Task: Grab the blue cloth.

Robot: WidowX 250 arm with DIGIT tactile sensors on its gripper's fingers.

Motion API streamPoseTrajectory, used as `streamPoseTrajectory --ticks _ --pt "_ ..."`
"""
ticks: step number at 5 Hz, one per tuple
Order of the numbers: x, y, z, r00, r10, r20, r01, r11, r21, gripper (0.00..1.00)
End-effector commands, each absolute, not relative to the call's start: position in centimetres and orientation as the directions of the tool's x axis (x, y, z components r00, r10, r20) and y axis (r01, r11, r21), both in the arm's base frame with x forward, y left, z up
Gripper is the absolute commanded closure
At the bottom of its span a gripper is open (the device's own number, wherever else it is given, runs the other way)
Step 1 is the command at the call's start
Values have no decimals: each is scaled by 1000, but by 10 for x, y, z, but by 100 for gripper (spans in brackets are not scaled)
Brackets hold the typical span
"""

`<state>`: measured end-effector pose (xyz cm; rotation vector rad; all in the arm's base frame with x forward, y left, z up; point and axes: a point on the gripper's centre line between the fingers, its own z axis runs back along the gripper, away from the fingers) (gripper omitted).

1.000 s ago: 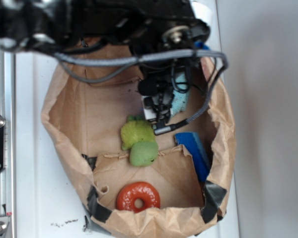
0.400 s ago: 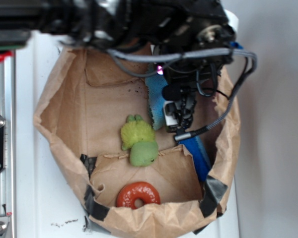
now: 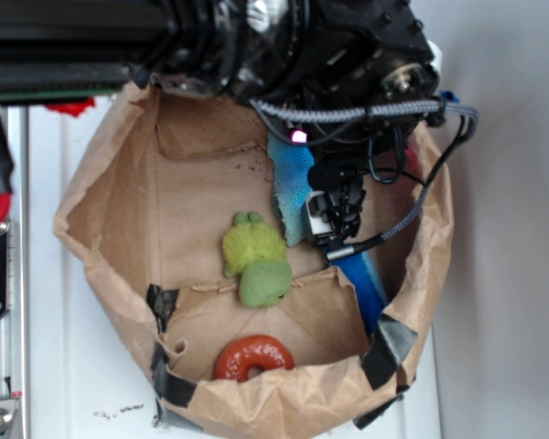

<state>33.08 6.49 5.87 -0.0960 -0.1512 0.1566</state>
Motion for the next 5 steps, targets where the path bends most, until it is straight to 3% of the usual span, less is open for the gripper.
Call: streamPoseTrajectory --ticks 1,4,5 --pt "327 67 69 973 149 176 -138 988 -75 100" --pt "328 72 80 969 158 190 -148 987 -67 100" --pt "322 72 112 958 175 226 -146 979 -139 100"
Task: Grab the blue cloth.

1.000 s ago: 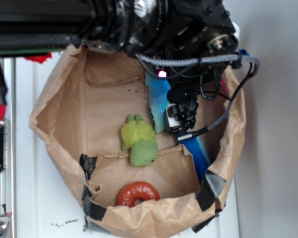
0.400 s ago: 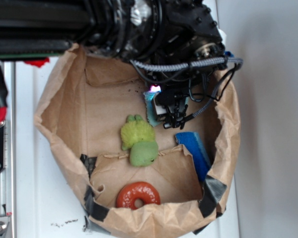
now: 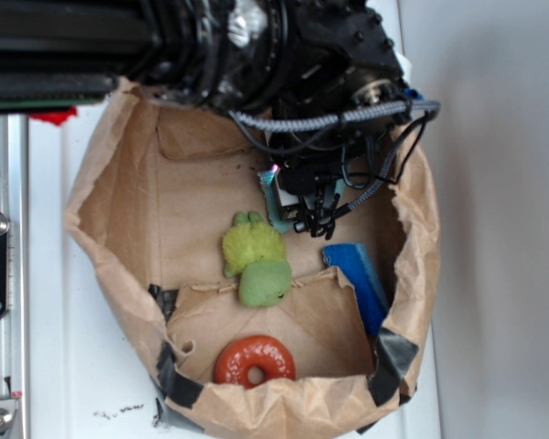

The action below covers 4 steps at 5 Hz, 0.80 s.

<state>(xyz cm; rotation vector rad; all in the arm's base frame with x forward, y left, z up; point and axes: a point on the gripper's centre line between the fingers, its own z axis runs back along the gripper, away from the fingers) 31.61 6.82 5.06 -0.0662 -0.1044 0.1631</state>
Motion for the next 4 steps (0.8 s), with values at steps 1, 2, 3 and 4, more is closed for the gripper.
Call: streamPoseTrajectory --ticks 1,2,3,4 --pt "311 56 145 950 201 239 -163 972 -171 100" --pt "299 46 175 951 203 235 -162 970 -183 100" --pt "284 36 198 947 196 253 -173 979 -113 100" --pt "266 25 206 955 165 248 -149 986 -79 100"
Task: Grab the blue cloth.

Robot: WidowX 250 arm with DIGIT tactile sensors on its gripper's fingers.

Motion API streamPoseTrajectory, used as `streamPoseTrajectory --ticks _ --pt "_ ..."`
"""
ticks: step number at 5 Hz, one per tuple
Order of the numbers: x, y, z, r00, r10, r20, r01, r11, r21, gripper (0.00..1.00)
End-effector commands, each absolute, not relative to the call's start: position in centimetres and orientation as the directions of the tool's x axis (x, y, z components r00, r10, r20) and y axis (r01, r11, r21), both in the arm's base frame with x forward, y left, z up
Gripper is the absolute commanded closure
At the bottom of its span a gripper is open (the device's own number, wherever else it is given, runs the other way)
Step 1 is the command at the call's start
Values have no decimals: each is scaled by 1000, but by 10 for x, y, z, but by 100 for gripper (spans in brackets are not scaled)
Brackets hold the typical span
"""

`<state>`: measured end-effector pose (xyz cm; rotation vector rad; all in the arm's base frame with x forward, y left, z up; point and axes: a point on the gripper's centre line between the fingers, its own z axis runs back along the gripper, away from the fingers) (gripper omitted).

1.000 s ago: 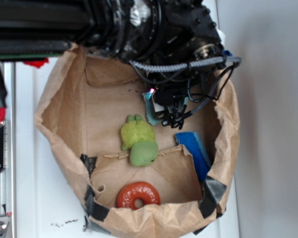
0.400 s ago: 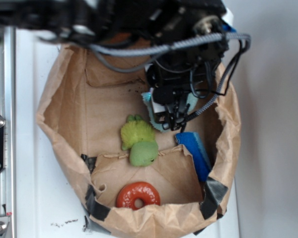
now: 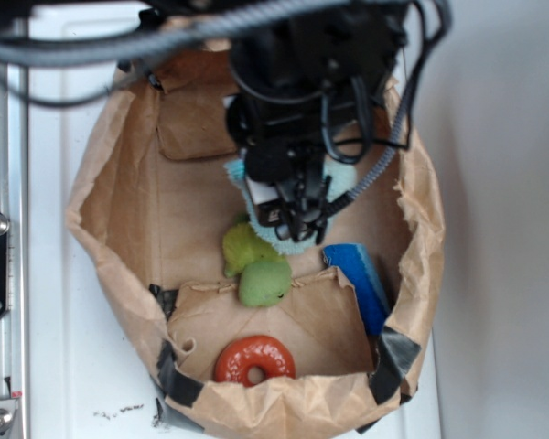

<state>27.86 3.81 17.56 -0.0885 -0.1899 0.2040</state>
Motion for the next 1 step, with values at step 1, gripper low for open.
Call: streamPoseTrajectory --ticks 1 --pt "249 18 213 955 170 243 -162 985 -51 100"
